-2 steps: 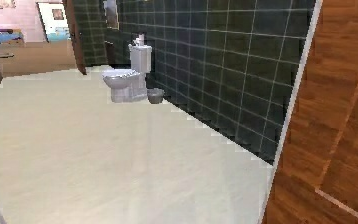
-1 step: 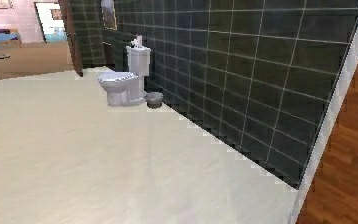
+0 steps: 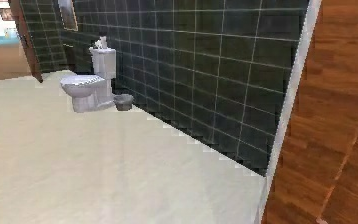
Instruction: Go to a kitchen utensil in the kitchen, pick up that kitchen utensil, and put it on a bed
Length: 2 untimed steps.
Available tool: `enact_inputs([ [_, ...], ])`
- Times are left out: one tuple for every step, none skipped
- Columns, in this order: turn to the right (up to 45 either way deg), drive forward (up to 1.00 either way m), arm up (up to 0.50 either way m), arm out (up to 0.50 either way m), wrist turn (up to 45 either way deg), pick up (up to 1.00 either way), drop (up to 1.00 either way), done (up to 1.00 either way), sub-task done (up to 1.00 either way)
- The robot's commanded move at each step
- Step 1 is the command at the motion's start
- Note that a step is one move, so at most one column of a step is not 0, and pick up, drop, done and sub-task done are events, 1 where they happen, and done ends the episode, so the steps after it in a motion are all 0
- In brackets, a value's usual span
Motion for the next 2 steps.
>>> enact_inputs([
  [0.0,0.40,0.00,0.00,0.0,0.00,0.00,0.00,0.00],
  [-45.0,0.00,0.00,0.00,0.0,0.00,0.00,0.00,0.00],
])
